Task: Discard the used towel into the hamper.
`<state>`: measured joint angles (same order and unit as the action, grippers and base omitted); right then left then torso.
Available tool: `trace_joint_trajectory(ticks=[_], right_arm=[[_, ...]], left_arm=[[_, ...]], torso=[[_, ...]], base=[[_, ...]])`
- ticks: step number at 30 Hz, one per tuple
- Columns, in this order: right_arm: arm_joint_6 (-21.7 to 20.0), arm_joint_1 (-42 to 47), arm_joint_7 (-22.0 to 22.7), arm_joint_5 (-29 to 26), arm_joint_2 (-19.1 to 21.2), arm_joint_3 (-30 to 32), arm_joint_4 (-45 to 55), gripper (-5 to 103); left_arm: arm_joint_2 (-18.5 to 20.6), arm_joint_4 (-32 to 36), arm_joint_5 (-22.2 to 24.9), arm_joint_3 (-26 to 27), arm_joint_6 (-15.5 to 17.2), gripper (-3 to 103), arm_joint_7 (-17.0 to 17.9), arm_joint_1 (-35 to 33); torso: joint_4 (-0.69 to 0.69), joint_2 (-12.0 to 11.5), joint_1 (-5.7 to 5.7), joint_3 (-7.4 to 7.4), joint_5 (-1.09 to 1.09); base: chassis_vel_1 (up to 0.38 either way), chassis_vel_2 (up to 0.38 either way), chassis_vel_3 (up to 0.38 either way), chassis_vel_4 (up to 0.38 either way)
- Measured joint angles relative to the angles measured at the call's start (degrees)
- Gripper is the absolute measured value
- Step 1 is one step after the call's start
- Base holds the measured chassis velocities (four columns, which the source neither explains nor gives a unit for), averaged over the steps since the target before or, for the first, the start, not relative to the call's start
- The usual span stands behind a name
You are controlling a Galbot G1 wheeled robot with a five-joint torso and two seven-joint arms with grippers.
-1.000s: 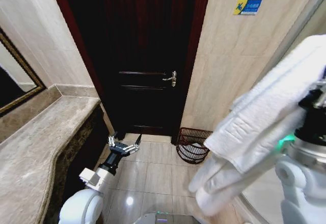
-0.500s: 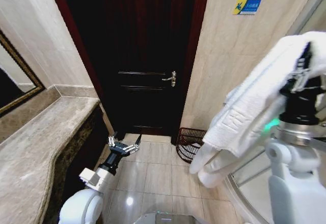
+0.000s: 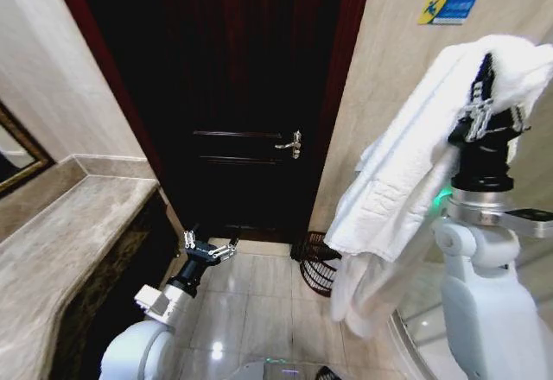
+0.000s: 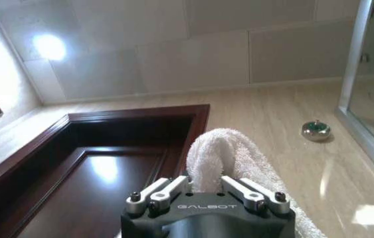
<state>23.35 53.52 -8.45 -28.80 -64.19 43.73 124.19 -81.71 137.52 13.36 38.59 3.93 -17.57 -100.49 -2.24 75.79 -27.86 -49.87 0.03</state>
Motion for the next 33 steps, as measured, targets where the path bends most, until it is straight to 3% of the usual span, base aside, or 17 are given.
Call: trace_joint_trajectory(ticks=[20, 33], right_arm=[[-4.57, -5.84, -1.27, -2.12, 3.66, -0.15, -0.64, 7], [-6.40, -7.87, -1.08, -3.11, 6.29, 2.93, -2.25, 7]], left_arm=[[0.00, 0.00, 0.00, 0.00, 0.00, 100, 0.00, -0.02], [0.00, 0.00, 0.00, 0.00, 0.00, 100, 0.00, -0.03]], torso=[[0.00, 0.04, 0.09, 0.03, -0.03], [0.01, 0.04, 0.10, 0.03, -0.03]], base=[[-0.006, 0.004, -0.004, -0.001], [-0.003, 0.004, 0.004, -0.001]])
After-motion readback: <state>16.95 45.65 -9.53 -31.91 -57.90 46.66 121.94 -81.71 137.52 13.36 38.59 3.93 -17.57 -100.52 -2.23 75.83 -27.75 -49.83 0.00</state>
